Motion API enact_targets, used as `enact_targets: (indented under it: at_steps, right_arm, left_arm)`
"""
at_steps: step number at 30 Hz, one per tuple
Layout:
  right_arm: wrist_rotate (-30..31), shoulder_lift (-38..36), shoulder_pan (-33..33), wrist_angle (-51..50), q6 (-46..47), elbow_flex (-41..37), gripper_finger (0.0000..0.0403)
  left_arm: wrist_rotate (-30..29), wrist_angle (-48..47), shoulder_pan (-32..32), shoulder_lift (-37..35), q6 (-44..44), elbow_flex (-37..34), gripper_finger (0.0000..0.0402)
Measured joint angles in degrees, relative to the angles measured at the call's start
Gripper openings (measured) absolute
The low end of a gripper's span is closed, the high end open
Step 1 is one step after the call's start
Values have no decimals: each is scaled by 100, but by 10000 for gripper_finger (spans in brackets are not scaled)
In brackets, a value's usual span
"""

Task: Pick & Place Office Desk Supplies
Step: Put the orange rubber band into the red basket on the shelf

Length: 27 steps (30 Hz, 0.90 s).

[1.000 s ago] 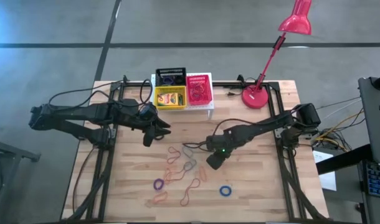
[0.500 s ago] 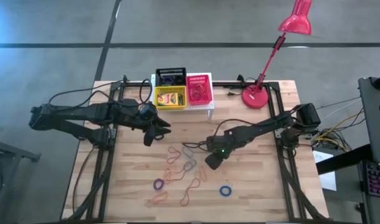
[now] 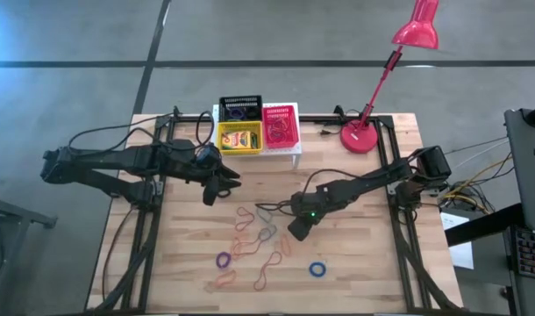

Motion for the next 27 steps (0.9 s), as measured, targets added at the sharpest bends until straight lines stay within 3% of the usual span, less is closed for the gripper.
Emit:
enact_targets:
  at_steps: [7, 11, 18, 23, 27]
  right_arm:
    - [710, 0, -6, -7, -121, -9, 127]
    - [890, 76, -3, 56, -516, -10, 141]
    - [882, 450, 31, 270, -1004, 2, 103]
    - [898, 438, 94, 287, -1129, 2, 36]
    - [229, 351, 109, 495, -1345, 0, 13]
  left_arm:
    - [-43, 0, 0, -2, -2, 0, 165]
    - [-60, 0, 0, -3, -2, 0, 165]
    - [-62, 0, 0, -4, -16, 0, 165]
    - [-64, 1, 0, -4, -168, 0, 165]
    - [-61, 0, -2, -4, -247, 0, 165]
